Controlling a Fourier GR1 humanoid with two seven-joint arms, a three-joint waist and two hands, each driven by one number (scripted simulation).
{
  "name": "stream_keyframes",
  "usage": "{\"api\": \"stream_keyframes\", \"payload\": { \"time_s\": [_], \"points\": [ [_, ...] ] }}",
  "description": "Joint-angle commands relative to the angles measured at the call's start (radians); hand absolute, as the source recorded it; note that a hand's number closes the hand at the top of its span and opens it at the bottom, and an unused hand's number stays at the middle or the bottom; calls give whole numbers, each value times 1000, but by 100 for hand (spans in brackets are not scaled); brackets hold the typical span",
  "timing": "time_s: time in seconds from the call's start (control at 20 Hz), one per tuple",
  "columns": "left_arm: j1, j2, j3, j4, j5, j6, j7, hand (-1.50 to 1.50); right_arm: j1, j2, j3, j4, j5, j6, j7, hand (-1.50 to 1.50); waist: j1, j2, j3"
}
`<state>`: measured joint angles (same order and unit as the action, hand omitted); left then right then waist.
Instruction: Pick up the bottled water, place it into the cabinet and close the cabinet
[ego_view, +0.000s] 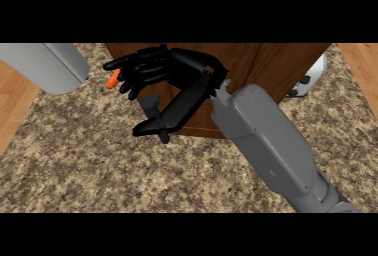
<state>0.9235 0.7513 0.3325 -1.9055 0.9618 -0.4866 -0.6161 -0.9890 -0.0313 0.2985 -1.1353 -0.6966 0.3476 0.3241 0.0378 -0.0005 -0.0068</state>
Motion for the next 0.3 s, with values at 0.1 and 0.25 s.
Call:
{"api": "stream_keyframes", "payload": {
  "time_s": [0.1, 0.25],
  "points": [
    [-18, -7, -8, -11, -31, -16, 9, -150, -191, -69, -166, 85, 61, -140, -66, -150, 9, 9, 5],
    [-53, 0, -5, 10, -35, -33, 12, -150, -173, -67, -162, 80, 63, -138, -71, -150, -6, 8, 5]
  ]
}}
